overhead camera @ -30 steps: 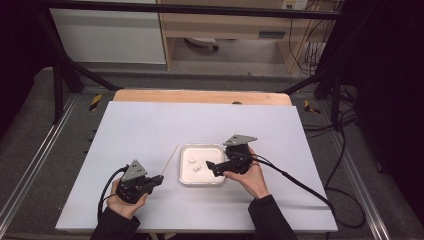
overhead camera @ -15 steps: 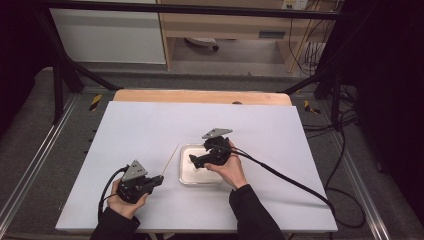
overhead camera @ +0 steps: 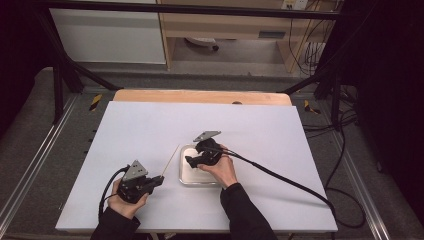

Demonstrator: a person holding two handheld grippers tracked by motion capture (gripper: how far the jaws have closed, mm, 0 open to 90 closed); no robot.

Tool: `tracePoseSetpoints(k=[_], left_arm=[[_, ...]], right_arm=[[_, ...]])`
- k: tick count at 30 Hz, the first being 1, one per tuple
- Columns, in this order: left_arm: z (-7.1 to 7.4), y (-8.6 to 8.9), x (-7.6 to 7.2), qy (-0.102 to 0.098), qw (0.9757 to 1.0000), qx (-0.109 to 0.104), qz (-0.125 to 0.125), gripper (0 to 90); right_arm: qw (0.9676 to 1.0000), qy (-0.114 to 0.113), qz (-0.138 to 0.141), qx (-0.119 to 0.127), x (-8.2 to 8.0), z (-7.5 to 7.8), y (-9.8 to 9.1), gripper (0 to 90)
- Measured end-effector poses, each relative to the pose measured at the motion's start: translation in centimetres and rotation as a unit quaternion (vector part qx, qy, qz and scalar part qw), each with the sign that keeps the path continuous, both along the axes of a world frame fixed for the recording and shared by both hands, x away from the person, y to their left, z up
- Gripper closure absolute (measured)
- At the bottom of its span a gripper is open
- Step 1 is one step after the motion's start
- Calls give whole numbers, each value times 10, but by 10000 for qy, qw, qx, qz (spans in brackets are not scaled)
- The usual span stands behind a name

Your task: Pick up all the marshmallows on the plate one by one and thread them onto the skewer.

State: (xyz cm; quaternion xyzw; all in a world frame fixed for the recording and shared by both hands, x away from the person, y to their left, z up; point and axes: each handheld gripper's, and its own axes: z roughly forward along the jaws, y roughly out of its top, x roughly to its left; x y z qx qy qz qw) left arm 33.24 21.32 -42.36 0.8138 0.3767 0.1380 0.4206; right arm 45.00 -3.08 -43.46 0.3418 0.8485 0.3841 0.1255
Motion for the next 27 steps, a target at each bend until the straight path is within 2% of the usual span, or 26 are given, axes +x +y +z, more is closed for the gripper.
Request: tracePoseSetpoints(k=[10,20,27], left_arm=[[0,0,0,-1,10000,6,-10,887],[-1,-1,0,-6,10000,5,3,887],[-1,-2,-1,-21,10000,7,6,887]], right_arm=[[9997,164,113,-119,1,-9,5,508],[9994,97,272,-164,-1,-12,7,674],[9996,110,195,-169,-2,-11,6,716]])
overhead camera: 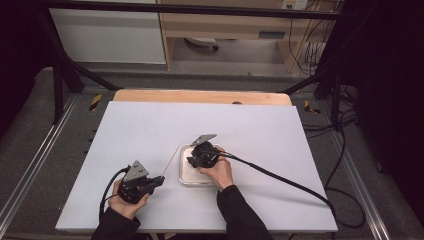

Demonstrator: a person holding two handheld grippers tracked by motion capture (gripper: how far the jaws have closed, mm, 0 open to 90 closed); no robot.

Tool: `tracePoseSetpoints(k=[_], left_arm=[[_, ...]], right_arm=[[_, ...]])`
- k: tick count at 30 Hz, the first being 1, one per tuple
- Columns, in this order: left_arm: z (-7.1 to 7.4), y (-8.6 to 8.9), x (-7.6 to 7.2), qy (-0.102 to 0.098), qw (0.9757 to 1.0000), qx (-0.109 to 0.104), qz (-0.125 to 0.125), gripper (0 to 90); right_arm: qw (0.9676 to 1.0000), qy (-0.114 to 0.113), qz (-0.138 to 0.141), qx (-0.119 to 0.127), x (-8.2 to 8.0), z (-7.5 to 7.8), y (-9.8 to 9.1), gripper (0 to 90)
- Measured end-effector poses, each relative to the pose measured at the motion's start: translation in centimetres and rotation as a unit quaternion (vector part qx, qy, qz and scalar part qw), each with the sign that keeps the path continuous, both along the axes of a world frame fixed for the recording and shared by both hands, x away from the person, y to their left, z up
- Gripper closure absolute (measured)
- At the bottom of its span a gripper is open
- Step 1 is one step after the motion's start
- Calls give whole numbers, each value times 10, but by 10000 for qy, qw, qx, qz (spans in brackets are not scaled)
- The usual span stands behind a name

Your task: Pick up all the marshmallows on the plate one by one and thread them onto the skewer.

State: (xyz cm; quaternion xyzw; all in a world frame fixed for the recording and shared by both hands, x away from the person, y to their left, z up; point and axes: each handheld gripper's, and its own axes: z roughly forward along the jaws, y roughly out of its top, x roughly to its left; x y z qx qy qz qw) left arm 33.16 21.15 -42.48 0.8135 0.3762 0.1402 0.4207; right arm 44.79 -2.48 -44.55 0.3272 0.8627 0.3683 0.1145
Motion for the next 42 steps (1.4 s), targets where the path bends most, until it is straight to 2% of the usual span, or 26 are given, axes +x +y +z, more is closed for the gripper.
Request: tracePoseSetpoints(k=[6,13,21,28,33,34,35,39,40,42], left_arm=[[0,0,0,-5,10000,-6,-5,887],[0,-1,-1,-42,10000,-18,-12,887],[1,-3,-3,-98,9999,-111,-49,887],[3,-7,-7,-168,9996,-180,-138,887],[4,-12,-11,-276,9991,-227,-209,887],[4,-13,-11,-289,9990,-236,-228,887],[4,-14,-12,-309,9990,-238,-236,887],[4,-19,-13,-324,9987,-239,-297,887],[3,-20,-13,-325,9987,-231,-313,887],[3,-22,-13,-334,9986,-225,-356,887]], right_arm=[[9999,46,51,127,-1,6,-3,739],[9992,7,152,379,-6,25,-10,753],[9964,-14,227,818,-16,47,-29,760],[9920,-111,269,1229,-26,65,-51,763],[9875,-169,306,1538,-34,78,-67,764],[9854,-189,340,1659,-37,84,-72,765],[9854,-189,340,1659,-37,84,-72,765],[9813,-191,409,1872,-42,95,-78,772],[9792,-198,431,1974,-44,98,-81,774],[9780,-202,449,2025,-44,100,-81,775]])
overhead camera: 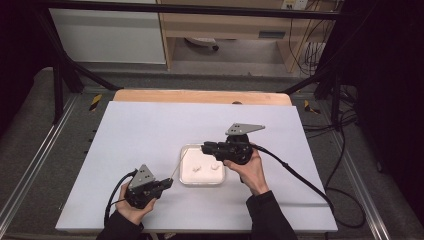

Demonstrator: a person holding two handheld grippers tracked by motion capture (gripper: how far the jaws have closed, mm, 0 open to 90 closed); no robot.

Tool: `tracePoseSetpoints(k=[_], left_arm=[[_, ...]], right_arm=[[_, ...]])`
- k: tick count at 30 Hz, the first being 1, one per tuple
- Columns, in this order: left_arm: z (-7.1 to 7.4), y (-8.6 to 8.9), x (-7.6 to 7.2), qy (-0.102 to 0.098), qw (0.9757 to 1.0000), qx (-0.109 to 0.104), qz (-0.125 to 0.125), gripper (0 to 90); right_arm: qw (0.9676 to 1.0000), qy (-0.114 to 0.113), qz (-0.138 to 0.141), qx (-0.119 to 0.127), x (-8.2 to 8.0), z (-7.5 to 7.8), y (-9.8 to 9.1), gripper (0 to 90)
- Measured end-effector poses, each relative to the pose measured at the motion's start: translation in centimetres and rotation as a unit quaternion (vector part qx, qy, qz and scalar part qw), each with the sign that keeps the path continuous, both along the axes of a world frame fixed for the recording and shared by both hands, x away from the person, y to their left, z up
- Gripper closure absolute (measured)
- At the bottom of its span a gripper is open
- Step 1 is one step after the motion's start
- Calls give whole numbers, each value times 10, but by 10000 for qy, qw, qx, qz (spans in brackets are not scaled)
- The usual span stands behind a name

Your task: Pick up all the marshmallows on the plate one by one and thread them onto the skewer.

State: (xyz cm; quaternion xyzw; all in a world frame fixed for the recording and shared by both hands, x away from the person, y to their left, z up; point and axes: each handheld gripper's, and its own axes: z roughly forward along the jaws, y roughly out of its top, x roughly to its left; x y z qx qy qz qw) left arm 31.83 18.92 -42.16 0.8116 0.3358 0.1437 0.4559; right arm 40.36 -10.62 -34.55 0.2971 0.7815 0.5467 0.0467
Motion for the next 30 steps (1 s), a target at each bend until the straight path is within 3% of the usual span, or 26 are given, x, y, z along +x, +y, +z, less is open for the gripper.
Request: tracePoseSetpoints(k=[13,30], left_arm=[[-1,-11,-5,-89,9996,48,-279,887],[-2,-14,-7,-148,9992,122,-346,887]], right_arm=[[9989,151,170,419,-1,8,-3,776],[9976,386,358,454,0,2,2,779]])
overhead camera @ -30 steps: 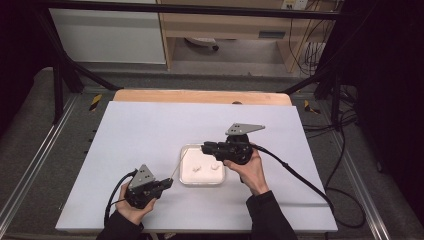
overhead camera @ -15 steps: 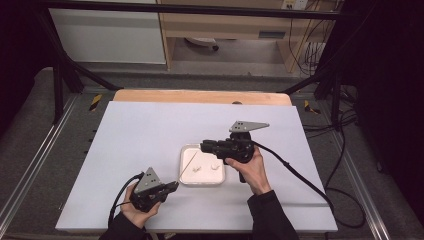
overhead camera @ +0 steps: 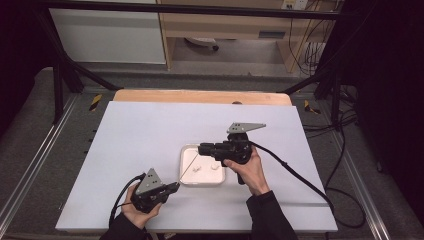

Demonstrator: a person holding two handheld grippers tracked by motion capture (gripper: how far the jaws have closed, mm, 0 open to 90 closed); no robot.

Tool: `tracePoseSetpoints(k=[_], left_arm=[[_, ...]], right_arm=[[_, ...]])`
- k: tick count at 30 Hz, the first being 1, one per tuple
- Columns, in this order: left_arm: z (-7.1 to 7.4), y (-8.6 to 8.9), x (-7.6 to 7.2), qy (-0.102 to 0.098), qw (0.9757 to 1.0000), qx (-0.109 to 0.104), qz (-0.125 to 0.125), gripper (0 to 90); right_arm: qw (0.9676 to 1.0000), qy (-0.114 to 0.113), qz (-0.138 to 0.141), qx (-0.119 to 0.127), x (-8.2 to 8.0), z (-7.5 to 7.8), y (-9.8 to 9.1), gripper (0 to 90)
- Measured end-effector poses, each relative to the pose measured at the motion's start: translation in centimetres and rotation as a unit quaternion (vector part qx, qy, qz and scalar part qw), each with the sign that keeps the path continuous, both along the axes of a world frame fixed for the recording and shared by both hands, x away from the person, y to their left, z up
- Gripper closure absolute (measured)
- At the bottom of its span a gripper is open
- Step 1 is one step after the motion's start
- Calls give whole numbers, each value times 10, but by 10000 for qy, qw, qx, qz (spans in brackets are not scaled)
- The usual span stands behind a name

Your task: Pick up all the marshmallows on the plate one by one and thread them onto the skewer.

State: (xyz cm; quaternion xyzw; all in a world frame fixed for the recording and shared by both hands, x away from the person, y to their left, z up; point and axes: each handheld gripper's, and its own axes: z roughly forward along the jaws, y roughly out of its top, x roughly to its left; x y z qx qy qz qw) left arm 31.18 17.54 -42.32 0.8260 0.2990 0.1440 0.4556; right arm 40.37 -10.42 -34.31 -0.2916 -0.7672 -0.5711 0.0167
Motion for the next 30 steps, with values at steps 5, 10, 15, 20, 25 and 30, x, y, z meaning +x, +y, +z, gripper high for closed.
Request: tracePoseSetpoints(k=[5,10,15,20,25,30], left_arm=[[-1,-1,-1,-55,10000,38,-33,887],[-2,0,-1,-85,9999,117,-73,888],[-3,0,0,-64,9998,155,-95,888],[-4,0,1,36,9999,139,-62,889],[-5,0,1,88,9999,121,-21,889],[-5,0,0,118,9999,112,15,889]], right_arm=[[10000,54,33,-24,1,-2,1,780],[9998,155,95,6,1,-5,4,787],[9997,204,150,29,0,-8,6,794],[9996,221,177,54,-2,-12,10,804],[9996,213,147,114,-4,-16,13,811],[9997,166,95,124,-7,-19,16,811]])
